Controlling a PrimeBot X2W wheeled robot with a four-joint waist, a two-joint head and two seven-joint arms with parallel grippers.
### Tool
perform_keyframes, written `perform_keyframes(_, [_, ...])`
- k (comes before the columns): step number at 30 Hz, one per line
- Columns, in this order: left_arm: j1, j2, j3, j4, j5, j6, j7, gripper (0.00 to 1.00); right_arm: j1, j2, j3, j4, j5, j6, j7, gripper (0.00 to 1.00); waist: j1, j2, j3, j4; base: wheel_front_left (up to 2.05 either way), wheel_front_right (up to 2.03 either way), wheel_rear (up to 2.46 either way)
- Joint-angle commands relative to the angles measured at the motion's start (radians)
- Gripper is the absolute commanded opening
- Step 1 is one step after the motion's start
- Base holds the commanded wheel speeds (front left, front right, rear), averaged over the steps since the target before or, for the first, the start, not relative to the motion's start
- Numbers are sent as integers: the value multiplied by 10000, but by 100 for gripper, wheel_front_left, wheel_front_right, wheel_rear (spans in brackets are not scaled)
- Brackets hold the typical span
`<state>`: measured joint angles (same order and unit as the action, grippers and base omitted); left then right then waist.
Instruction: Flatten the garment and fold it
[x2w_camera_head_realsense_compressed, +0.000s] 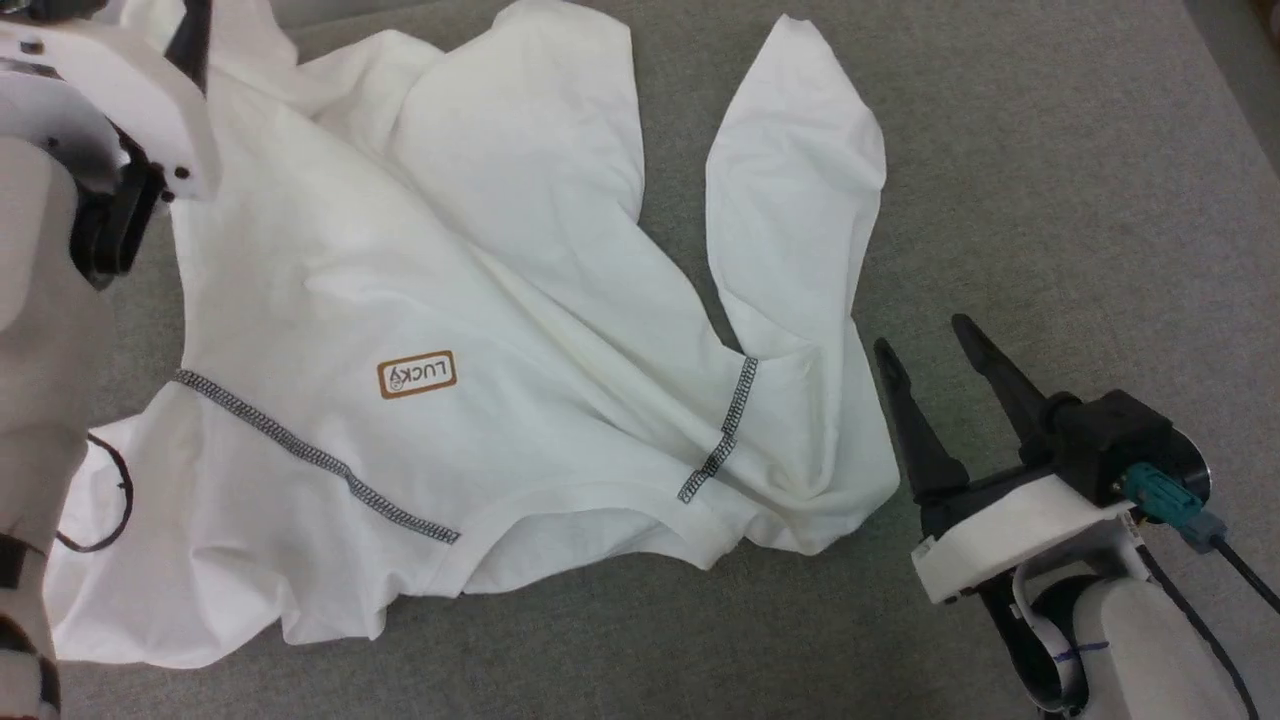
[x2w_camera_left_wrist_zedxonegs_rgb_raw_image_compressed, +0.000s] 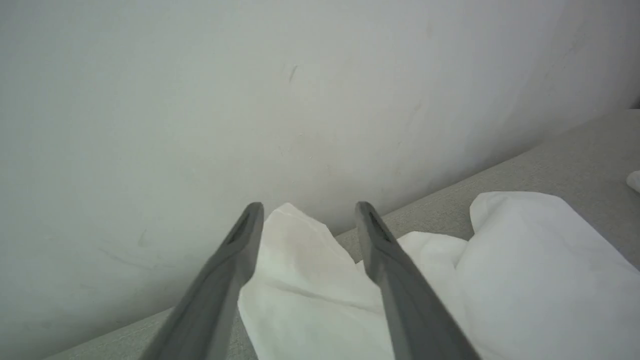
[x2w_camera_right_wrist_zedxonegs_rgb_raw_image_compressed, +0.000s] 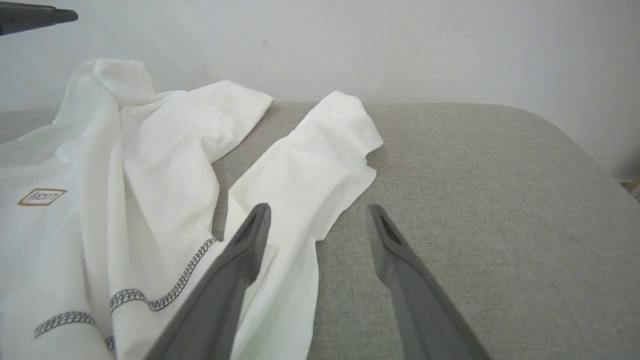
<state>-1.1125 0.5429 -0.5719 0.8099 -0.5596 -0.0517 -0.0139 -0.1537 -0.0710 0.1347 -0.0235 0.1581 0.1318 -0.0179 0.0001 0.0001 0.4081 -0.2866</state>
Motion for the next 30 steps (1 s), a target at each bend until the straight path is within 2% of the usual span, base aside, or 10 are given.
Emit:
perform_keyframes(1, [169, -97, -13, 178, 33, -21, -317, 100, -154, -12, 25, 75, -11, -11, 22, 100, -1, -1, -121, 147, 0, 0, 0])
perform_keyframes(8, [777, -677, 541, 255, -485, 18, -2167, 100, -53, -424, -106, 298, 93, -11, 227, 100, -1, -1, -1100, 978, 0, 0, 0])
perform_keyframes(13, [1792, -915, 1068, -738, -832, 172, -2440, 100, 303, -664, -284, 336, 161, -11, 437, 100, -1, -1, -1812, 1588, 0, 0, 0])
perform_keyframes(14, [2632, -975, 1216, -1491, -889, 262, -2465, 100, 558, -725, -432, 337, 202, -11, 523, 100, -1, -1, -2135, 1909, 0, 0, 0])
perform_keyframes(19, [5311, -1119, 1359, -3634, -1085, 721, -2474, 100, 1274, -698, -844, 213, 297, -11, 683, 100, -1, -1, -2691, 2591, 0, 0, 0])
perform_keyframes(22, [6903, -1060, 907, -4869, -1013, 1073, -2158, 100, 1601, -639, -1063, 110, 349, -11, 748, 100, -1, -1, -2810, 2860, 0, 0, 0])
perform_keyframes(25, [8199, -955, 292, -6005, -999, 1245, -1475, 100, 1758, -582, -1137, 33, 371, -11, 823, 100, -1, -1, -2811, 3003, 0, 0, 0])
perform_keyframes(30, [9188, -665, -640, -7044, -674, 1337, -507, 100, 1863, -538, -1222, -36, 383, -11, 909, 100, -1, -1, -2751, 3196, 0, 0, 0])
